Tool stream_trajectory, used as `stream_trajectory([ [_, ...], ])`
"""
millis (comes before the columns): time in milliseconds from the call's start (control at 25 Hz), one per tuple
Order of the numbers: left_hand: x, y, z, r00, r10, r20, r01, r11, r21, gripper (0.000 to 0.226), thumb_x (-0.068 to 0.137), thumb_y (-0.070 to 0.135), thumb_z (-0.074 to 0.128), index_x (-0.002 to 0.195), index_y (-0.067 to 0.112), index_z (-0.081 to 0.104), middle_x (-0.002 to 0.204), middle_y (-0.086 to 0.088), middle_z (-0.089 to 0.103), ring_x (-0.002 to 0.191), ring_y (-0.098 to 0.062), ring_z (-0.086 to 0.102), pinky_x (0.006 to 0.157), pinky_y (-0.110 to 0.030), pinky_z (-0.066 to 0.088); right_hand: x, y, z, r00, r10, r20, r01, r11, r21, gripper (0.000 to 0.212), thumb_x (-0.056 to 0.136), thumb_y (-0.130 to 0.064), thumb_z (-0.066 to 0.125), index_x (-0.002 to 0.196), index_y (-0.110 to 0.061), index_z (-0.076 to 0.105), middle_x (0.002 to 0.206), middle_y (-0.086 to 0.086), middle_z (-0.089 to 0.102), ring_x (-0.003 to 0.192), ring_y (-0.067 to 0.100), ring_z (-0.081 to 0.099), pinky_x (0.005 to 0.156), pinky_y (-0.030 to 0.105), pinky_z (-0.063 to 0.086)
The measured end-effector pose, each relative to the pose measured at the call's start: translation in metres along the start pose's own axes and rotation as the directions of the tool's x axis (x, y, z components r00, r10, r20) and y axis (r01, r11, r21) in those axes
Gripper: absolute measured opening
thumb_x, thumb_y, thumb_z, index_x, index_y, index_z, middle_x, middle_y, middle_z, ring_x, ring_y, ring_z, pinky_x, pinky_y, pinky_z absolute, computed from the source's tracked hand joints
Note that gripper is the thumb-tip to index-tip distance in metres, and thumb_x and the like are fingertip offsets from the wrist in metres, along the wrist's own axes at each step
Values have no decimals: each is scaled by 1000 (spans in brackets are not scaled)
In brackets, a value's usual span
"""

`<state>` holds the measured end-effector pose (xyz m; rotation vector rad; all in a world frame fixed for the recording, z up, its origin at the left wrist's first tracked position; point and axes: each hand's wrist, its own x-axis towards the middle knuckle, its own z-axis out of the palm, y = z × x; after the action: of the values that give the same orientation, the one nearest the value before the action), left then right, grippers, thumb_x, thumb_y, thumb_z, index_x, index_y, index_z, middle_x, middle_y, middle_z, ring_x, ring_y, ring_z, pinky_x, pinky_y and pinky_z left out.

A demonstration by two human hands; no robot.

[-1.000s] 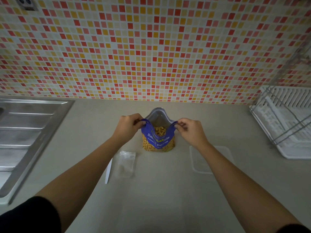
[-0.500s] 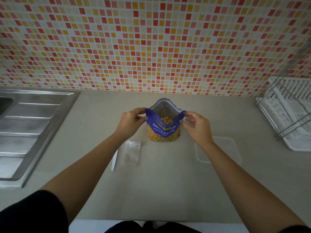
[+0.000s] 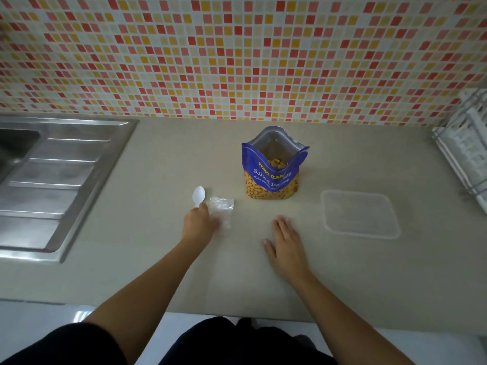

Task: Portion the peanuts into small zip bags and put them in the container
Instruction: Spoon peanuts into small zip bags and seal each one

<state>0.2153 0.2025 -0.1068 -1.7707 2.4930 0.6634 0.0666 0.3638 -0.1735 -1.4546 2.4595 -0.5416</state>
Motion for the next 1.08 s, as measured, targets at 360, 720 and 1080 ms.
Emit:
stream_trajectory([
  [360, 6, -1, 1, 980, -191, 51, 198, 945, -262, 33, 80, 13, 63, 110, 5, 54, 101, -14, 65, 94, -32, 63, 76, -34, 49, -5, 1, 3, 999, 19, -41, -23, 994, -109, 62, 85, -44, 36, 127, -1, 54, 136, 15, 53, 127, 30, 49, 106, 31, 19],
  [720, 3, 1, -14, 961, -182, 208, 276, 686, -673, 4, 80, 18, 69, 78, 14, 67, 72, 3, 58, 72, -14, 53, 56, -21, 38, -4, 3, 2, 998, 3, -68, -2, 1000, 28, 65, 87, -46, 33, 130, 0, 50, 139, 15, 49, 131, 29, 44, 110, 37, 30],
  [1080, -15, 11, -17, 899, 42, 435, 358, 503, -787, 8, 83, 22, 69, 76, 24, 66, 73, 16, 61, 68, -6, 38, 55, -24, 20, 16, -34, -32, 921, 331, 207, -353, 480, 803, 16, 90, -35, 57, 89, -20, 64, 87, -1, 69, 84, 15, 66, 84, 28, 52],
])
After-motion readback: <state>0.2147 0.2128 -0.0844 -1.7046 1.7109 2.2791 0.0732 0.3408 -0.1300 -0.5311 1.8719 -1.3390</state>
